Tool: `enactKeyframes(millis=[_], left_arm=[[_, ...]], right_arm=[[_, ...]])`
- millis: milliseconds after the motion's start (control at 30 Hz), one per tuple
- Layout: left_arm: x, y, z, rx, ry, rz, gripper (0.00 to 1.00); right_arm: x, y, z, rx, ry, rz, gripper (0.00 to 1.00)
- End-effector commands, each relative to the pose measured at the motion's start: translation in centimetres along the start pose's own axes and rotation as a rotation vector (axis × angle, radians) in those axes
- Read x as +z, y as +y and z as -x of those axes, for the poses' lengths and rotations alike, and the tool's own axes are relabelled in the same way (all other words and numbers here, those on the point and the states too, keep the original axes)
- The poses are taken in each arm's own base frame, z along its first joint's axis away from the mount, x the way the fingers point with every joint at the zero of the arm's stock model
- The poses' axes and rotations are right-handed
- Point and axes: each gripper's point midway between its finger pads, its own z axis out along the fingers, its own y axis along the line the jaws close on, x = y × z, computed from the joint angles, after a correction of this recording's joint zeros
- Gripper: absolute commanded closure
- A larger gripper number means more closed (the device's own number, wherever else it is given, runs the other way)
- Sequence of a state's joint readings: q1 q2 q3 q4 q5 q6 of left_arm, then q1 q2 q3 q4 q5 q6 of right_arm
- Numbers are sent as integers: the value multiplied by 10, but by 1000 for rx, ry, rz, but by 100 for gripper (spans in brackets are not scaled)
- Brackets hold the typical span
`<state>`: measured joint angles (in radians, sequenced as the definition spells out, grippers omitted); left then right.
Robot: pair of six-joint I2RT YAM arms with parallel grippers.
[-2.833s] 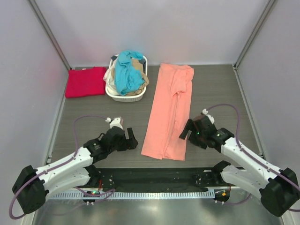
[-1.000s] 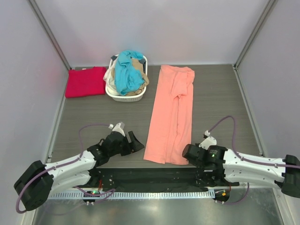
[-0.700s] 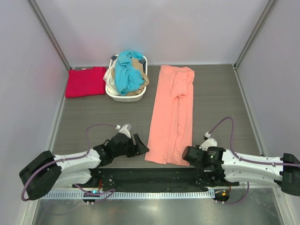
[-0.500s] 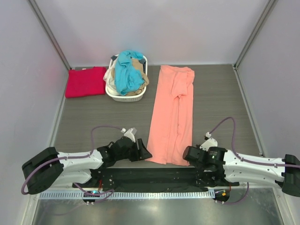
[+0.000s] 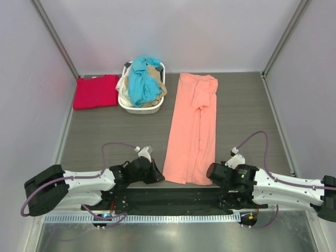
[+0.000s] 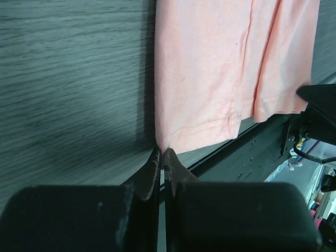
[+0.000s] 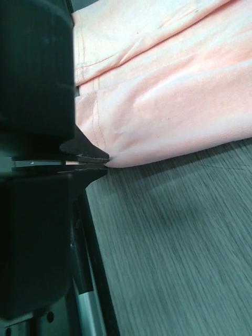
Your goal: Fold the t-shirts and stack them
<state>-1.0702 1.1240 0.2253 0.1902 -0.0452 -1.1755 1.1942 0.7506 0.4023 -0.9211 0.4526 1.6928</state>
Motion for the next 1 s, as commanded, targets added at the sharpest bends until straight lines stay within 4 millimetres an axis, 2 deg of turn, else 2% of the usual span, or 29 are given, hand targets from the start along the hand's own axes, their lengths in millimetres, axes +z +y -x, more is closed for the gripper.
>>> enactKeyframes(millis=[0, 33, 67, 100, 167, 233, 300, 333, 367, 400, 433, 467, 500, 533, 567, 600, 633, 667, 700, 733, 767, 800, 833, 967], left_arm=[[-12, -36, 20, 26, -49, -30, 100], [-22, -50, 30, 32, -86, -55, 100], [-27, -44, 30, 48, -75, -8, 100], [-37, -65, 42, 55, -104, -42, 100], [-49, -68, 54, 92, -142, -16, 100], [-60, -84, 68, 131, -172, -24, 100], [-62, -90, 78, 161, -197, -7, 100], [-66, -100, 90, 163, -217, -7, 100], [-61, -99, 93, 193, -209, 9, 100], [-60, -103, 100, 199, -213, 12, 100], [-59, -105, 116, 186, -236, 14, 100], [-62, -117, 130, 211, -257, -6, 100], [-53, -119, 135, 217, -231, 0, 100], [-51, -119, 153, 205, -252, 10, 100], [-54, -136, 171, 209, -276, -14, 100], [-43, -132, 177, 233, -260, 15, 100], [-39, -131, 188, 230, -259, 25, 100], [-35, -135, 196, 235, -257, 21, 100], [-36, -148, 209, 254, -274, -2, 100], [-22, -141, 217, 250, -253, 23, 100], [-17, -145, 221, 253, -237, 9, 100], [-16, -154, 233, 258, -247, -7, 100], [-4, -145, 239, 265, -228, 20, 100], [15, -144, 263, 269, -210, 23, 100]], right_arm=[[-26, 25, 21, 34, -56, 74, 99], [-33, 29, 26, 35, -67, 85, 99], [-38, 26, 32, 23, -82, 70, 99], [-49, 35, 42, 34, -111, 102, 99], [-58, 40, 51, 23, -139, 117, 99], [-69, 52, 63, 28, -182, 149, 99], [-79, 61, 74, 26, -216, 167, 99], [-82, 64, 83, 18, -268, 167, 99], [-86, 68, 90, 16, -296, 173, 99], [-96, 76, 101, 11, -333, 192, 99], [-101, 80, 116, 14, -399, 188, 99], [-106, 84, 126, 12, -440, 186, 99], [-117, 91, 138, -25, -474, 184, 99], [-115, 91, 152, -31, -517, 125, 99], [-117, 99, 161, -44, -533, 117, 99], [-120, 109, 170, -55, -538, 117, 99], [-116, 111, 178, -145, -534, 82, 99], [-108, 118, 196, -100, -550, 70, 99], [-105, 124, 201, -98, -533, 76, 99], [-103, 125, 209, -104, -545, 66, 99], [-102, 126, 224, -99, -577, 55, 99], [-94, 130, 227, -114, -560, 40, 99], [-90, 133, 231, -118, -553, 37, 99], [-61, 143, 249, -127, -513, 19, 99]])
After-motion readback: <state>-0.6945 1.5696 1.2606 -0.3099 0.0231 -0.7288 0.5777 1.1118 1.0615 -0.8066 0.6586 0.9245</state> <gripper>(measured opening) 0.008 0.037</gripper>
